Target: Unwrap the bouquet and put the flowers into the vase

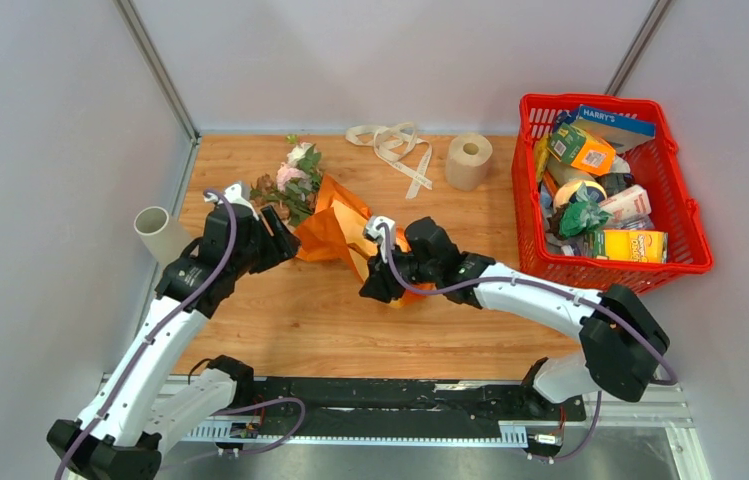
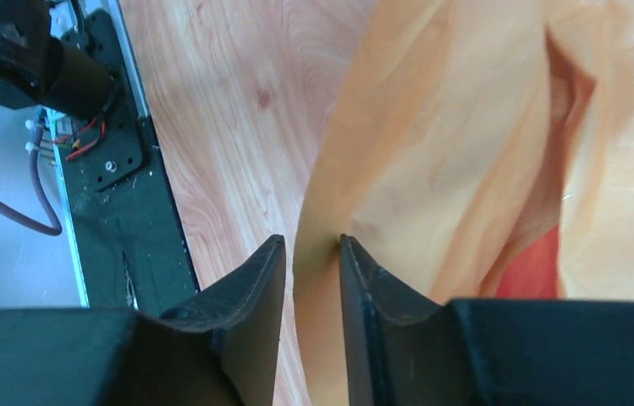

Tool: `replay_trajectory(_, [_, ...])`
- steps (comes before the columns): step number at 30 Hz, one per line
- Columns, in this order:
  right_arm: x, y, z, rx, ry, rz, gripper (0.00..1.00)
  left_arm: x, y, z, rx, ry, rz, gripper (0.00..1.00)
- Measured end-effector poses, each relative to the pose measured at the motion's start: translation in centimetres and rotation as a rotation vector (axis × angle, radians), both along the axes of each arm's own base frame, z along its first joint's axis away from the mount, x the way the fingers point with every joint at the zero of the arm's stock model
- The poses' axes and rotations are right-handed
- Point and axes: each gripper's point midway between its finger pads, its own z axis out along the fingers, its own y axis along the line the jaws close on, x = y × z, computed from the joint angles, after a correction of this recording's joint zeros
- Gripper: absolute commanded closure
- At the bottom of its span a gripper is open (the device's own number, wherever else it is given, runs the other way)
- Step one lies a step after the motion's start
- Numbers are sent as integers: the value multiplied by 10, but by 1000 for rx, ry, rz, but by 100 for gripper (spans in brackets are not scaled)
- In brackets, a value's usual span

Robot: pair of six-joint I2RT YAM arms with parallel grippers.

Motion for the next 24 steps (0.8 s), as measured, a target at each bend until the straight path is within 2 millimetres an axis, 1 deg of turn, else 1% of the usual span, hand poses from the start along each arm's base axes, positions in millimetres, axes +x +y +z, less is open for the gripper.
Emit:
replay_trajectory(2, [-10, 2, -11, -16, 20, -4, 63, 3, 0, 10, 1, -25, 2, 31])
replay_trajectory(4, [-16, 2, -19, -26, 33, -15, 62, 4, 0, 14, -1, -37, 2, 31])
replay_trajectory(5, [-18, 2, -25, -33, 44, -28, 61, 4, 0, 15, -2, -38, -1, 31])
replay_trajectory(11, [-31, 9, -40, -55, 79, -31, 54, 4, -9, 11, -32, -35, -38, 31])
replay_trajectory(13, [-37, 13, -40, -50, 81, -20, 54, 4, -12, 7, -37, -25, -49, 30])
replay_trajectory(16, [-42, 18, -37, -39, 80, -11, 54, 6, -16, 1, -41, -9, -63, 27])
replay_trajectory(17, [-43, 19, -37, -37, 80, -13, 54, 7, -18, -1, -45, -7, -70, 25])
replay_trajectory(24, [-38, 22, -38, -30, 75, -39, 50, 13, -38, -10, -87, 13, -154, 24])
